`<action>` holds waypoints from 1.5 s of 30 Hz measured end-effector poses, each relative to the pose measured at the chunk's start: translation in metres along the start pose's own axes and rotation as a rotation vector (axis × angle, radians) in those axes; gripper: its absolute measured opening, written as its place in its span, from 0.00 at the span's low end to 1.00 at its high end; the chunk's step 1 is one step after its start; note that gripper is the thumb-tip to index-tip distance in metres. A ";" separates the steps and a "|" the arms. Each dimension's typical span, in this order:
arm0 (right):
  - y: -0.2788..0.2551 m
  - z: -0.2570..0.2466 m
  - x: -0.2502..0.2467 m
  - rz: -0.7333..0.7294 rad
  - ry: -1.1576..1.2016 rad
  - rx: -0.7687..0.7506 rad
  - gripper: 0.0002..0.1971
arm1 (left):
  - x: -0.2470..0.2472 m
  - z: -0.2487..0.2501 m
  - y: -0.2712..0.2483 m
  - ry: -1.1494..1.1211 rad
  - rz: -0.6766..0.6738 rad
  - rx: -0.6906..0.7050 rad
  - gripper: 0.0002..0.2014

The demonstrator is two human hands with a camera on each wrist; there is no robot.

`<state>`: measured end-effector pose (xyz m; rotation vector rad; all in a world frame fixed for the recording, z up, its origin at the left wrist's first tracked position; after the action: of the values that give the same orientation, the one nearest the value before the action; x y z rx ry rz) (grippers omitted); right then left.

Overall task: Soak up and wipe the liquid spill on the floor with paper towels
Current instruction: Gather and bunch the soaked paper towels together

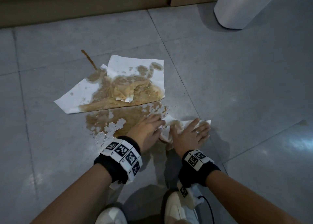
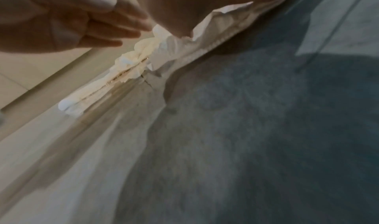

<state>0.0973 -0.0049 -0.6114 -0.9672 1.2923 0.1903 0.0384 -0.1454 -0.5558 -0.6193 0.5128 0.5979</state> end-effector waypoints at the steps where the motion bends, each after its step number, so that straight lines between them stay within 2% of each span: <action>1: 0.003 0.000 -0.001 -0.003 0.000 0.007 0.51 | -0.003 -0.004 -0.003 0.001 0.029 -0.008 0.21; 6: 0.009 0.000 0.002 -0.059 -0.028 0.016 0.50 | -0.019 -0.016 -0.014 -0.093 0.171 -0.089 0.21; 12: 0.023 0.015 -0.009 -0.034 0.027 0.158 0.55 | -0.033 -0.024 -0.020 -0.143 0.270 -0.124 0.21; 17: 0.029 0.018 -0.007 0.031 0.067 0.141 0.55 | -0.024 -0.019 -0.011 -0.131 0.243 -0.073 0.21; 22: 0.032 0.019 -0.014 -0.023 -0.101 0.028 0.50 | -0.003 -0.002 -0.003 -0.065 0.150 0.039 0.21; 26: 0.034 0.017 -0.017 -0.029 -0.145 -0.033 0.46 | 0.004 -0.006 -0.014 -0.012 0.107 0.040 0.21; 28: 0.037 0.017 -0.018 -0.036 -0.171 -0.056 0.43 | 0.000 -0.017 -0.022 0.022 0.158 -0.036 0.23; 30: 0.038 0.017 -0.019 -0.033 -0.192 -0.079 0.40 | -0.009 -0.036 -0.033 0.062 0.233 -0.186 0.28; 33: 0.035 0.016 -0.020 -0.037 -0.186 -0.079 0.39 | -0.024 -0.073 -0.056 0.082 0.295 -0.428 0.41; 36: 0.034 0.013 -0.021 -0.032 -0.178 -0.075 0.38 | -0.032 -0.108 -0.079 0.090 0.310 -0.594 0.51; 41: 0.034 0.014 -0.017 -0.003 -0.176 -0.079 0.37 | -0.034 -0.137 -0.101 0.054 0.259 -0.750 0.62; 45: 0.032 0.013 -0.019 0.011 -0.154 -0.097 0.35 | -0.037 -0.149 -0.108 0.046 0.246 -0.784 0.64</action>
<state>0.0810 0.0308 -0.6109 -1.0085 1.1554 0.3322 0.0437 -0.3284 -0.5973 -1.3250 0.3890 1.0326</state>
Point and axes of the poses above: each hand's wrist, its own y-axis towards the middle knuckle, its own x-axis out of the palm, z = x × y, the point moved 4 cm from there along y, towards the middle knuckle, and after that the axes turned 6 degrees about -y, right-handed, at the moved point
